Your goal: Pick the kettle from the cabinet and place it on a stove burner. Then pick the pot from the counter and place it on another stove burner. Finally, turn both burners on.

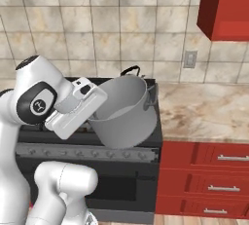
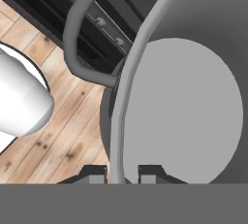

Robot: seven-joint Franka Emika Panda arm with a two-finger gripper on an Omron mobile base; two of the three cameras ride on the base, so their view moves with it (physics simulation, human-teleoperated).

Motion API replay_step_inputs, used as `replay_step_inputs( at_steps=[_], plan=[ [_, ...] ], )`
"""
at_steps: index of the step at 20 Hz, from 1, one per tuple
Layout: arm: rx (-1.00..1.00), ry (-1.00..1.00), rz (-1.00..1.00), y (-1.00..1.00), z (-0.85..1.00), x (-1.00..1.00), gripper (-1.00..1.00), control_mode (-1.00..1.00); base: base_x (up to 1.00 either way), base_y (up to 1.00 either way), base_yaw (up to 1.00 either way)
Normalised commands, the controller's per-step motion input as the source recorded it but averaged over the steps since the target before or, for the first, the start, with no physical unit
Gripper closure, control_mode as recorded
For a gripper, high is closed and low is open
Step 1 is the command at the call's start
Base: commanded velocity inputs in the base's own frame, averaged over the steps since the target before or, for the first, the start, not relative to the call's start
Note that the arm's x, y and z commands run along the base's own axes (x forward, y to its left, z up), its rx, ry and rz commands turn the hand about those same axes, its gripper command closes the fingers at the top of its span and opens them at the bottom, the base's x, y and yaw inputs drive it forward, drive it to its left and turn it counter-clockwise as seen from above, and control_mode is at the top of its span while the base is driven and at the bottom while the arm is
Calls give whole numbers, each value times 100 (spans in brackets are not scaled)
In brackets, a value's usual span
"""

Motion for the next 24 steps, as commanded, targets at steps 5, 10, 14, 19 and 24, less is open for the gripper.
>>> replay_step_inputs(
  at_steps=[5,10,14,19,24],
  plan=[
    [0,0,0,0,0,0,100,100,3,34,-18],
    [0,0,0,0,0,0,100,100,8,37,-12],
    [0,0,0,0,0,0,100,100,12,36,-4],
    [0,0,0,0,0,0,100,100,17,35,0],
    [0,0,0,0,0,0,100,100,24,9,1]
  ],
)
